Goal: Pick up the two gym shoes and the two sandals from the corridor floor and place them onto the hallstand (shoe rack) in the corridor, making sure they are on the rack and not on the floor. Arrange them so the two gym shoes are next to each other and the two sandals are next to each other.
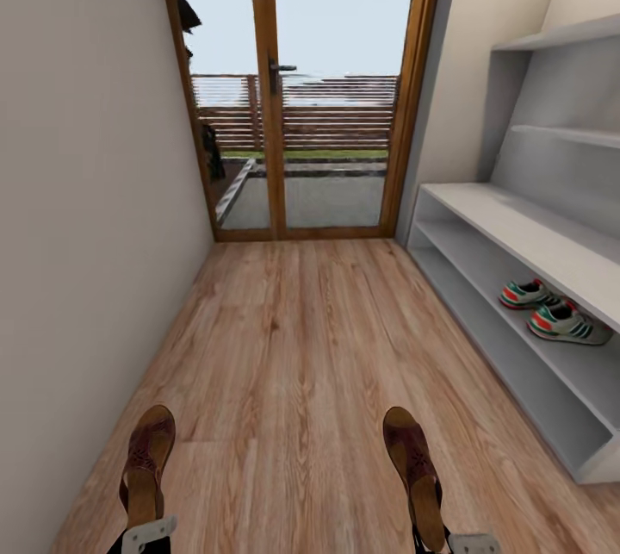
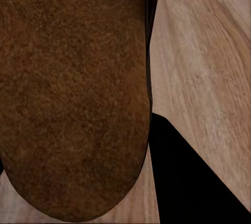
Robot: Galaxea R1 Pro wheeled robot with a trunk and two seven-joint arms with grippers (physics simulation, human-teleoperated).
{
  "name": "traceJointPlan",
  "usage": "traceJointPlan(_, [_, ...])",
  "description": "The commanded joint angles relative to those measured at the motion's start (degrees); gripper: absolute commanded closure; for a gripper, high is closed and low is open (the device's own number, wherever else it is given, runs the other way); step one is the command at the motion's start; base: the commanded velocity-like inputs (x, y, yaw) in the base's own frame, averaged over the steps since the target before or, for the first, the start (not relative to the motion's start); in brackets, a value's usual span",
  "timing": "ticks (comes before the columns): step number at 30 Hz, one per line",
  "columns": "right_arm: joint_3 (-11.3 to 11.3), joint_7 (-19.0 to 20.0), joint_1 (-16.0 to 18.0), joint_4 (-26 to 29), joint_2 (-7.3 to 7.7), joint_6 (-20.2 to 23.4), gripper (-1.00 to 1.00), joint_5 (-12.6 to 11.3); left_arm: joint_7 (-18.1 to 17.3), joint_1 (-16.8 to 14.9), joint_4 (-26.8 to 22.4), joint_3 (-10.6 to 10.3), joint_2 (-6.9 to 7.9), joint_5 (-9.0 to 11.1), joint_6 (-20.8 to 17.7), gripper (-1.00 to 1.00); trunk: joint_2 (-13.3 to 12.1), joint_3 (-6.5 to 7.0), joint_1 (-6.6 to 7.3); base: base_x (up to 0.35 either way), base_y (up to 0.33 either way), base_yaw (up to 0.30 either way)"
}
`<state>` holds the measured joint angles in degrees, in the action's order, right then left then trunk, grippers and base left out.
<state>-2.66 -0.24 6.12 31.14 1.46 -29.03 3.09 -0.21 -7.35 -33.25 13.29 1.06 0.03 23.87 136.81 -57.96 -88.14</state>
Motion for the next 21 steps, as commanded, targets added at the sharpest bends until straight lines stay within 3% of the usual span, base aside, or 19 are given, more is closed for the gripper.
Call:
traceJointPlan(1, [-0.16, 0.06, 0.03, -0.02, -0.04, -0.15, 1.0, 0.1, 0.03, -0.03, 0.03, 0.07, -0.01, -0.21, 0.16, 1.0, 0.02, -0.05, -0.02, 0.339, 0.0, 0.0])
traceJointPlan(21, [-0.16, 0.06, 0.03, -0.02, -0.05, -0.15, 1.0, 0.08, 0.03, -0.03, 0.03, 0.07, -0.01, -0.25, 0.18, 1.0, 0.02, -0.05, -0.02, 0.338, 0.0, 0.0])
